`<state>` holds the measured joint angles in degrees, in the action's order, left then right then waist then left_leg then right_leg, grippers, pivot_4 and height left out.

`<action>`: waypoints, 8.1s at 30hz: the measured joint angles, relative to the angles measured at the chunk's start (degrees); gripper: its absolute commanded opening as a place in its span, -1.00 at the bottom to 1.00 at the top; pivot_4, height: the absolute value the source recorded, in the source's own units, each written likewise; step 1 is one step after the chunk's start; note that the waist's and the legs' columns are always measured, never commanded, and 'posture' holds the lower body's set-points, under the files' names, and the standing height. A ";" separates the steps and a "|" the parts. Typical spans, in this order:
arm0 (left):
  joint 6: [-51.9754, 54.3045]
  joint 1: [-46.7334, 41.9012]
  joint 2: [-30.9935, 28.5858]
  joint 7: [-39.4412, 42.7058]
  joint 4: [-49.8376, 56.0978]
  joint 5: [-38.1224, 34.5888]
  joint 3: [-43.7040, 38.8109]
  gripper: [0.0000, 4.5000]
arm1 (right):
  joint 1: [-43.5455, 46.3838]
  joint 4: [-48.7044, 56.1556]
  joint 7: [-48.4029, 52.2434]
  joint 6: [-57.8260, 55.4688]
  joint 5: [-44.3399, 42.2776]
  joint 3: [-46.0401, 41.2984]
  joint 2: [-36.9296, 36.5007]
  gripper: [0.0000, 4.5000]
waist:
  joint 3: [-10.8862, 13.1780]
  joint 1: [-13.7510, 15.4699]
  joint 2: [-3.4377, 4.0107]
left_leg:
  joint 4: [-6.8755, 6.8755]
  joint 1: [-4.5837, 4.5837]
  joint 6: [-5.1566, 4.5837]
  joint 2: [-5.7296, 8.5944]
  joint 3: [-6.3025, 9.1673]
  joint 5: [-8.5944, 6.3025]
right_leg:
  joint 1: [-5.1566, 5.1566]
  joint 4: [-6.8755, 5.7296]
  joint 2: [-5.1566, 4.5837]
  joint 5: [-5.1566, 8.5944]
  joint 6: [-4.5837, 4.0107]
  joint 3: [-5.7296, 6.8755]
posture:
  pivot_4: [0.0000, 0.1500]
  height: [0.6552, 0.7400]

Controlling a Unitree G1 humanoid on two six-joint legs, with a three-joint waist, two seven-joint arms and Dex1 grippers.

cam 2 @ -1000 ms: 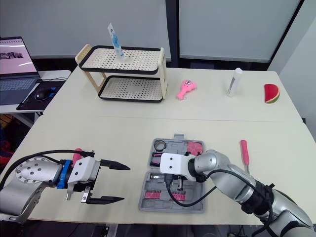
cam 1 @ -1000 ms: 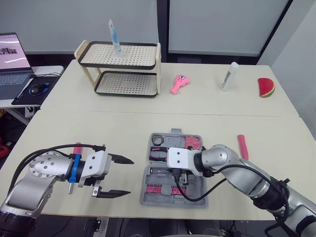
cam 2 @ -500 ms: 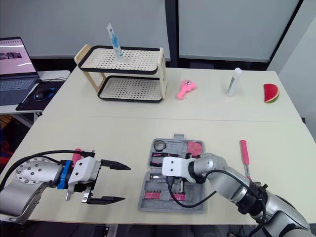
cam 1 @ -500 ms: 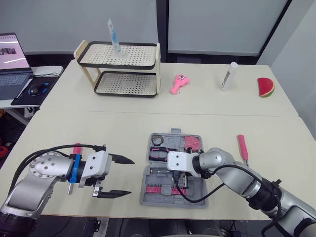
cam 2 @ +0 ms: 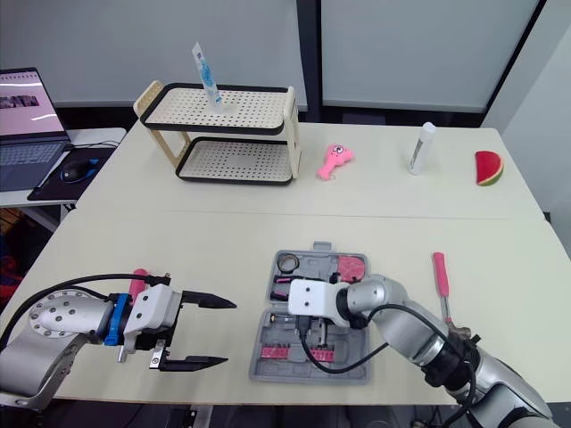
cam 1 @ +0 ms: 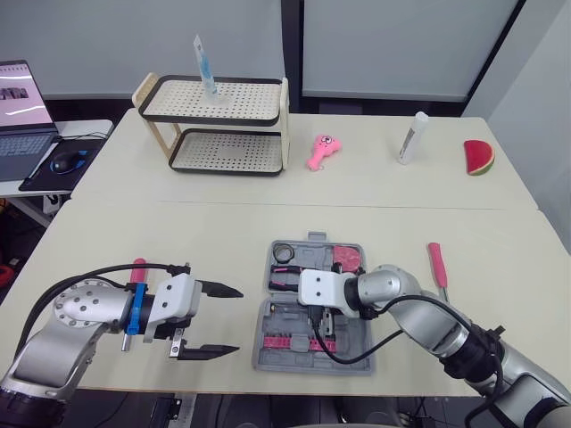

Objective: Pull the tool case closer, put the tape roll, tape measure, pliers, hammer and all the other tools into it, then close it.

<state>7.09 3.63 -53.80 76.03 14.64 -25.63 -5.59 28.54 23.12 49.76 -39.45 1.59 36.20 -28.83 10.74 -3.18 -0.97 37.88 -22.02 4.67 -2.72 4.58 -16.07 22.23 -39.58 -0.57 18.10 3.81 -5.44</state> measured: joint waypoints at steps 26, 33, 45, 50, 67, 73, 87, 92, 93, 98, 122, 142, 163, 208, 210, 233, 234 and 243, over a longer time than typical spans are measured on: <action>12.84 14.77 0.54 -12.75 -34.95 -1.97 -30.08 1.00 | -61.88 10.73 7.16 8.13 -16.22 -72.27 -13.42 -0.07 | -0.43 -0.03 -0.68 | 0.02 0.41 0.02 -0.03 -0.17 0.01 | -0.24 -0.33 0.00 0.16 -0.07 -0.11 | 1.00 0.88; 12.99 16.16 0.88 -11.54 -35.55 -1.55 -29.98 1.00 | -67.09 7.90 8.11 12.77 -16.13 -72.40 -13.39 0.72 | -0.53 -0.03 -0.83 | -0.02 0.47 0.04 -0.04 -0.24 -0.01 | -0.28 -0.27 -0.02 0.18 -0.18 -0.15 | 1.00 0.88; 11.52 19.22 2.18 -11.33 -33.49 0.00 -29.83 1.00 | -66.49 6.20 6.33 14.15 -16.08 -71.22 -13.41 0.99 | -0.52 0.02 -0.83 | -0.10 0.45 0.06 -0.05 -0.24 -0.02 | -0.25 -0.17 -0.05 0.27 -0.25 -0.14 | 1.00 0.88; 8.37 21.07 2.52 -8.76 -26.72 0.17 -28.62 1.00 | -64.17 5.98 4.67 12.89 -16.58 -70.83 -13.40 0.99 | -0.49 0.17 -0.78 | -0.10 0.40 0.06 -0.05 -0.25 -0.02 | -0.28 -0.06 -0.06 0.25 -0.27 -0.15 | 1.00 0.88; 5.86 9.22 2.52 -1.92 0.92 -3.49 -12.10 1.00 | -45.98 13.64 -15.21 -14.20 -20.96 -61.80 -9.92 0.99 | -0.26 0.79 -0.41 | -0.10 0.09 0.06 -0.03 -0.26 -0.02 | -0.31 0.63 -0.06 -0.11 0.06 -0.18 | 1.00 0.88; 10.24 1.19 2.27 -1.91 6.78 -6.39 -7.05 1.00 | -37.87 9.42 -25.00 -20.45 -18.51 -55.51 -5.39 0.99 | -0.21 0.75 -0.32 | -0.14 0.02 0.05 -0.02 -0.27 -0.02 | -0.20 0.62 -0.05 -0.10 0.05 -0.21 | 1.00 0.88; 12.34 -2.25 2.30 -0.35 10.35 -8.35 -2.25 1.00 | -31.80 -1.45 -32.32 -23.41 -16.23 -50.55 -1.09 0.40 | -0.14 0.28 -0.17 | -0.14 0.03 0.04 -0.02 -0.26 -0.02 | -0.18 0.54 -0.03 -0.10 0.05 -0.21 | 1.00 0.88; 11.48 -2.32 2.82 0.11 10.28 -8.34 -1.27 1.00 | -31.12 -1.54 -32.91 -23.83 -16.27 -50.43 0.10 -0.11 | -0.14 0.18 -0.17 | -0.08 0.03 0.04 -0.02 -0.26 -0.02 | -0.21 0.54 -0.03 -0.12 0.07 -0.21 | 1.00 0.88; 11.26 -2.37 2.92 0.18 10.27 -8.34 -1.25 1.00 | -31.13 -1.54 -33.02 -23.84 -16.27 -50.43 0.10 -0.18 | -0.14 0.18 -0.17 | -0.07 0.03 0.04 -0.01 -0.26 -0.02 | -0.22 0.54 -0.03 -0.12 0.08 -0.22 | 1.00 0.88; 10.83 -3.15 4.89 0.21 10.27 -9.03 -0.68 1.00 | -31.11 -1.56 -34.01 -23.96 -16.27 -50.75 1.04 -0.56 | -0.15 0.23 -0.18 | -0.05 0.05 0.04 -0.02 -0.25 -0.01 | -0.24 0.54 -0.03 -0.13 0.10 -0.21 | 1.00 0.88; 6.58 -2.85 4.05 3.55 7.25 -9.29 -0.92 1.00 | -35.44 6.72 -23.62 -18.36 -16.72 -48.52 -13.02 -0.93 | -0.08 -0.05 0.15 | -0.05 0.11 0.02 -0.03 -0.22 -0.01 | -0.24 0.47 0.04 -0.14 0.09 -0.21 | 1.00 0.88; -0.06 2.27 -4.31 10.44 2.73 -3.06 -2.51 1.00 | -2.61 24.75 1.79 -22.03 -18.44 -10.99 -31.39 -0.93 | 0.01 0.27 0.13 | -0.02 -0.20 0.02 -0.04 -0.20 -0.01 | 0.06 0.55 -0.04 -0.13 0.05 -0.13 | 1.00 0.88; -1.24 2.46 -5.09 9.48 3.02 0.66 -0.95 1.00 | 6.31 14.56 -5.30 -24.76 -9.02 13.08 -15.63 -0.93 | 0.01 0.11 0.13 | 0.02 -0.41 0.02 -0.02 -0.09 -0.01 | 0.14 0.48 -0.05 -0.14 0.05 0.02 | 1.00 0.88; -1.55 2.73 -4.40 7.03 3.21 0.95 0.14 1.00 | 0.61 8.64 -0.10 -11.02 -7.38 6.33 -10.81 -0.99 | -0.02 -0.02 0.08 | 0.08 -0.30 0.02 -0.03 0.01 0.00 | 0.09 0.21 -0.01 -0.15 0.03 0.10 | 1.00 0.88; -1.55 2.75 -4.36 7.02 3.21 0.96 0.14 1.00 | 0.22 7.62 -0.10 -10.53 -6.82 6.90 -10.49 -0.99 | -0.02 -0.03 0.08 | 0.08 -0.30 0.02 -0.03 0.01 0.00 | 0.09 0.21 -0.02 -0.15 0.03 0.09 | 1.00 0.88; -0.03 6.42 -0.98 0.50 -1.18 -1.32 -7.86 1.00 | -8.06 10.04 0.76 -4.65 -7.51 -3.73 -9.61 -0.99 | -0.04 0.02 -0.01 | 0.04 -0.01 0.01 -0.04 -0.01 0.00 | 0.00 0.01 0.03 -0.13 -0.02 -0.03 | 1.00 0.88; 0.72 7.23 -0.75 -1.20 -2.57 -1.53 -10.39 1.00 | -9.17 12.47 0.72 -4.66 -8.59 -6.65 -10.63 -0.99 | -0.06 0.06 -0.03 | 0.06 0.02 0.01 -0.03 -0.01 -0.01 | -0.01 -0.06 0.01 -0.08 -0.07 0.00 | 1.00 0.88; 11.39 14.16 2.89 -15.23 -16.65 -3.60 -31.43 1.00 | -33.86 21.45 -1.30 -2.68 -14.92 -42.33 -15.30 -0.82 | -0.27 0.39 -0.40 | 0.08 0.16 0.01 -0.02 -0.02 -0.01 | -0.12 -0.22 0.01 -0.04 -0.12 0.04 | 1.00 0.88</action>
<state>18.48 17.80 -50.91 60.80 -2.01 -29.23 -37.01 -5.32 44.57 48.46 -42.13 -13.33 -6.13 -44.13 10.47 -2.79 -1.37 37.96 -21.87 4.69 -2.74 4.56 -16.08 22.11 -39.81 -0.57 18.06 3.68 -5.40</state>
